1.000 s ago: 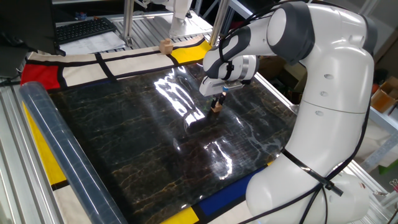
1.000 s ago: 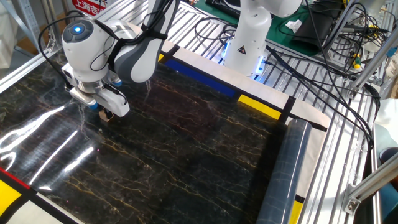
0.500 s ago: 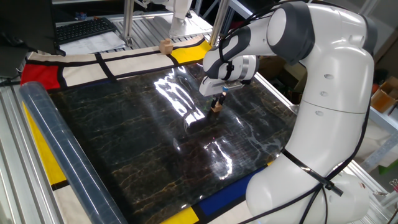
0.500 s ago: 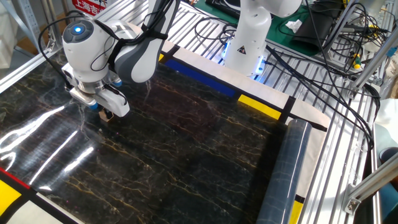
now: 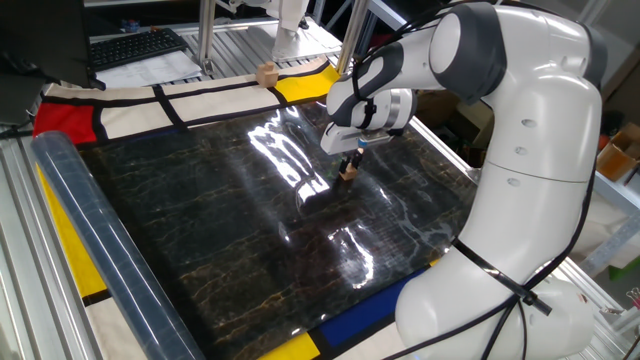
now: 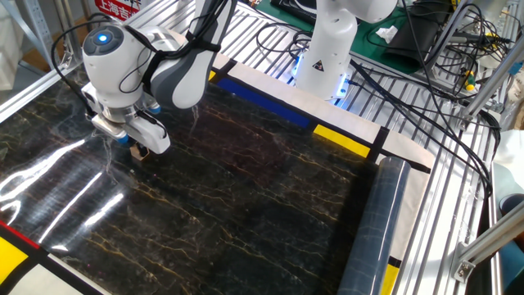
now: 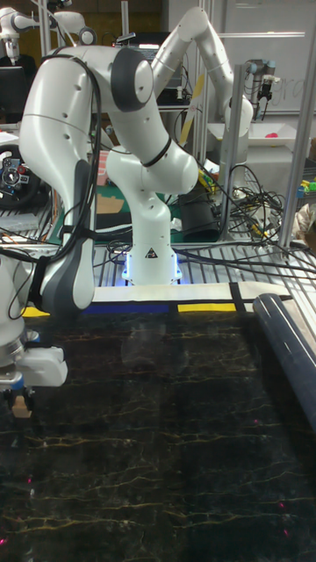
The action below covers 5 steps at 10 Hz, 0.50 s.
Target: Hold a small block with the gripper and sweep it from left to right on the table
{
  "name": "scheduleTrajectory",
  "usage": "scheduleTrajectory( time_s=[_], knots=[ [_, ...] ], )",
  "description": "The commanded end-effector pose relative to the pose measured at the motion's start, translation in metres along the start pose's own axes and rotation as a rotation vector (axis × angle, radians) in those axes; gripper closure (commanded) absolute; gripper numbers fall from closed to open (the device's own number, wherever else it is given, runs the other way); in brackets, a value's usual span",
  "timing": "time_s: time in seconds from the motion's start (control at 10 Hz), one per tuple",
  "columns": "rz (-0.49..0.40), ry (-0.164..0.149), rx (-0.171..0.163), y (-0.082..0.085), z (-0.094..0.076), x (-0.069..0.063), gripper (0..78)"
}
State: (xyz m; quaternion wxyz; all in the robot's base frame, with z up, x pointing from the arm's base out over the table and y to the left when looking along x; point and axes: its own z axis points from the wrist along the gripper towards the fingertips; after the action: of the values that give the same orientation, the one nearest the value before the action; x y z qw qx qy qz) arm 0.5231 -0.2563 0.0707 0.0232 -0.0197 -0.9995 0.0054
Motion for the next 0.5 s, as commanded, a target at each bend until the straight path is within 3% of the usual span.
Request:
scheduleTrajectory(
  time_s=[0.1,0.5],
  knots=[
    [0.024,0.010,-0.004,0.0081,0.0041,0.0071,76.4],
    [0.024,0.013,-0.007,0.0143,0.0011,0.0111,76.4]
  ],
)
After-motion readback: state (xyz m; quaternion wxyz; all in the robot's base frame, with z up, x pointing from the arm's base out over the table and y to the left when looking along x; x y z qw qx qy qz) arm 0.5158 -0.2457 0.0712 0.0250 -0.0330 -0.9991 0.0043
